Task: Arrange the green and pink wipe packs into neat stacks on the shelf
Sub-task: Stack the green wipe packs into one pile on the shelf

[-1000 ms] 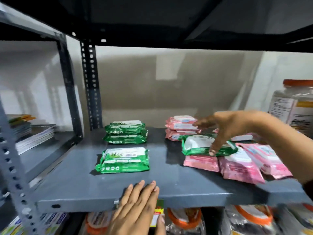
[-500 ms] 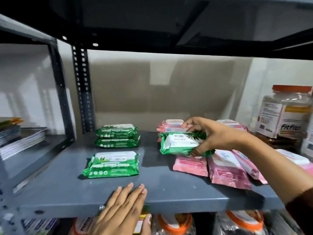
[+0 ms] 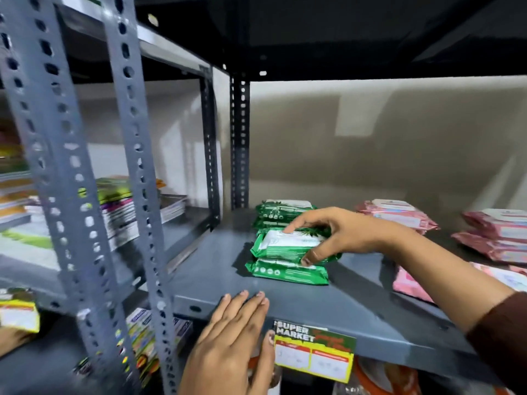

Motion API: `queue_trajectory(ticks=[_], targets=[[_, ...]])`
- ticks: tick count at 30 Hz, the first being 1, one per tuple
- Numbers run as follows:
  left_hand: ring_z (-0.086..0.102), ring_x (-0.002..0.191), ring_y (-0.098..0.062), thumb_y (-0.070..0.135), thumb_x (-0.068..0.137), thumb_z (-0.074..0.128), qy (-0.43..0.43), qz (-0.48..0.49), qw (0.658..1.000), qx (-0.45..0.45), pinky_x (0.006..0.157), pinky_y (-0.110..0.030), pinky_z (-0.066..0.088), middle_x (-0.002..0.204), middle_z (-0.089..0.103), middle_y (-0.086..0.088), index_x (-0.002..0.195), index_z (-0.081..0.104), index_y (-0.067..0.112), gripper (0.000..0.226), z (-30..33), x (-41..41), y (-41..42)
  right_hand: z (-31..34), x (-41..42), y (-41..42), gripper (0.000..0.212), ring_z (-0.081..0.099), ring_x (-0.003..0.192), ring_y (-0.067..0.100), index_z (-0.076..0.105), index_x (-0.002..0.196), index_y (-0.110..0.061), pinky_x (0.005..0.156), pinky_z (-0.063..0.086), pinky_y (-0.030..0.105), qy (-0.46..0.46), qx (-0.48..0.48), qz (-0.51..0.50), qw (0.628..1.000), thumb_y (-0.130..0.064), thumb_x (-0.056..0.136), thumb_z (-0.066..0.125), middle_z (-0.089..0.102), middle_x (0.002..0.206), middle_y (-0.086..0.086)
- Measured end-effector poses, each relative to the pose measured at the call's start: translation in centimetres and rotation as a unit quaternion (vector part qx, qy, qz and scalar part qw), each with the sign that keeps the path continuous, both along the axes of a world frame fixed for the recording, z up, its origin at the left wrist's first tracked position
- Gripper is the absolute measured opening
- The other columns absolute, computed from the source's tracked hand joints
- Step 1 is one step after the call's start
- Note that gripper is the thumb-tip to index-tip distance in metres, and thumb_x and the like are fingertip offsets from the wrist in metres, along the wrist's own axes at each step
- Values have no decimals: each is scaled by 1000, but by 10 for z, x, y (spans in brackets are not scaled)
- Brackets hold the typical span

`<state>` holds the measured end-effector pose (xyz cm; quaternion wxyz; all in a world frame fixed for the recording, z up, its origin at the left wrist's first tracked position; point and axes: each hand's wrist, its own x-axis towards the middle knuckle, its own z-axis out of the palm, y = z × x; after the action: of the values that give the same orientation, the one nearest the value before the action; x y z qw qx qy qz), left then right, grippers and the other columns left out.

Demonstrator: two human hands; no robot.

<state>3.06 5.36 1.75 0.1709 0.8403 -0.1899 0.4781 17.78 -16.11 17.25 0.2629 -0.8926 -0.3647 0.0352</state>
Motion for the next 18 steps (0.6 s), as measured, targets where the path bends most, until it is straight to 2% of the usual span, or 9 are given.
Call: queue_trajectory(ticks=[4,7,9,10,12,14,15,16,18], targets=[[63,122,-12,30,86,57,2,-6,1000,-7,101,-42,48,126,70,8,115,75,14,38,-2,1,0,7,-7,-1,59,59,119,-1,68,125,-40,107,43,26,13,-29,-4,999,-37,70,89,66,128,-21],[61,124,-11,30,87,57,5,-1,1000,-16,102,-42,47,127,69,8,117,75,14,38,-5,-2,5,15,-14,12,51,65,113,3,71,121,-40,103,48,27,16,-61,-34,997,-49,72,83,67,126,-23],[61,124,-12,29,87,57,4,-2,1000,-24,102,-42,46,127,69,8,117,74,14,39,-7,-3,7,18,-20,20,51,70,88,3,77,107,-25,85,54,25,-13,-83,-66,994,-64,75,72,76,102,-15],[61,124,-12,29,87,57,3,-3,1000,-25,103,-42,46,127,69,7,117,74,13,39,-7,-3,7,20,-24,24,60,68,74,6,76,95,-13,73,52,24,-34,-103,-85,990,-69,80,62,76,84,-8],[61,123,-12,28,86,56,2,-3,1000,-25,103,-42,46,126,70,7,117,74,13,39,-8,-2,6,24,-29,33,64,72,62,19,72,81,-1,61,51,24,-28,-135,-123,983,-57,96,47,75,68,4],[61,124,-13,28,87,56,2,-3,1000,-27,103,-43,46,126,70,7,117,74,13,39,-9,-1,6,28,-29,40,46,74,66,27,74,96,6,61,56,24,-1,-168,-120,978,-34,100,51,79,80,12],[61,124,-13,28,87,55,4,-4,1000,-27,103,-43,46,126,70,7,117,74,13,39,-9,0,5,33,-29,39,31,71,66,23,74,110,0,60,55,22,-15,-203,-105,973,-23,98,56,78,87,9],[61,124,-13,29,87,55,5,-5,1000,-27,103,-43,46,126,70,7,117,74,13,39,-10,1,5,40,-30,37,32,67,70,15,69,124,-12,61,52,19,-31,-230,-95,968,-15,93,62,74,94,2],[61,124,-12,29,88,55,7,-7,1000,-27,102,-43,46,127,69,7,118,74,13,39,-11,2,4,48,-27,31,74,58,95,9,49,144,-41,77,45,20,-46,-275,-61,958,-6,83,74,58,115,-9]])
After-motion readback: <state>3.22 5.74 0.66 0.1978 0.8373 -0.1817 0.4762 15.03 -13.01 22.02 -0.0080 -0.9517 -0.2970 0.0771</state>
